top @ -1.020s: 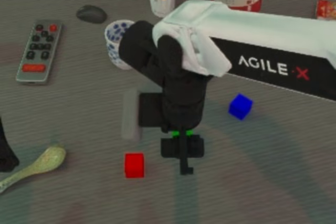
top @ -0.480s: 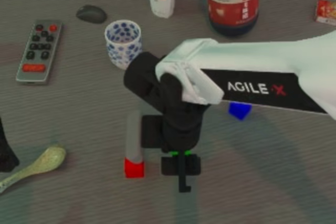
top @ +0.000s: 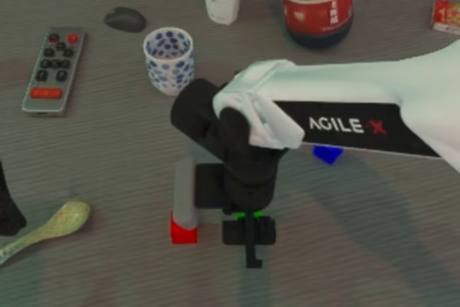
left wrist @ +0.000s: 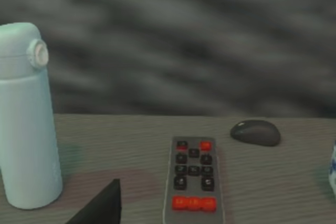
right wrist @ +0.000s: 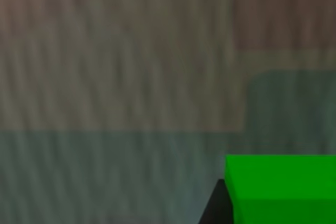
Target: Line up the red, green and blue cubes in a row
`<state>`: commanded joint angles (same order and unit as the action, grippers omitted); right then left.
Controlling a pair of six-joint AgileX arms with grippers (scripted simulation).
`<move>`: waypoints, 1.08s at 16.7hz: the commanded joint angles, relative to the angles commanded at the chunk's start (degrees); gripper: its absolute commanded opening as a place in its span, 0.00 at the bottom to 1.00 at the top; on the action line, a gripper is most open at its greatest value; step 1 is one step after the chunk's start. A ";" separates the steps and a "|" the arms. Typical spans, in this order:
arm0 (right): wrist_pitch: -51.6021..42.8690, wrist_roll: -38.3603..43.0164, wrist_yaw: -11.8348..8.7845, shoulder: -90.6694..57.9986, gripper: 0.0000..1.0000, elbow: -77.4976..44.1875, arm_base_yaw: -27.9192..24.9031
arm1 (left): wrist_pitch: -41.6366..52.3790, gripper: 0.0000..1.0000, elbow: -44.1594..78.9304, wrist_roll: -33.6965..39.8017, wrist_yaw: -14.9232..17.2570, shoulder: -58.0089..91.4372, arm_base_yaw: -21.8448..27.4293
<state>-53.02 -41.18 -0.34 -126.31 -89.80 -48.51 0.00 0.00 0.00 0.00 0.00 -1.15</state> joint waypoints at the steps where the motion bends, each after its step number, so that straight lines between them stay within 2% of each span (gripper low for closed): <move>1: 0.00 0.00 0.00 0.00 0.30 0.00 0.00 | 0.00 1.00 0.00 0.00 0.00 0.00 0.00; 10: 0.00 0.00 0.00 0.00 0.98 0.00 0.00 | 0.00 1.00 0.00 0.00 0.00 0.00 0.00; 18: 0.00 0.00 0.00 0.00 1.00 0.00 0.00 | 0.00 1.00 0.00 0.00 0.00 0.00 0.00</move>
<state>-53.02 -41.18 -0.34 -126.31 -89.80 -48.51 0.00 0.00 0.00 0.00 0.00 -1.15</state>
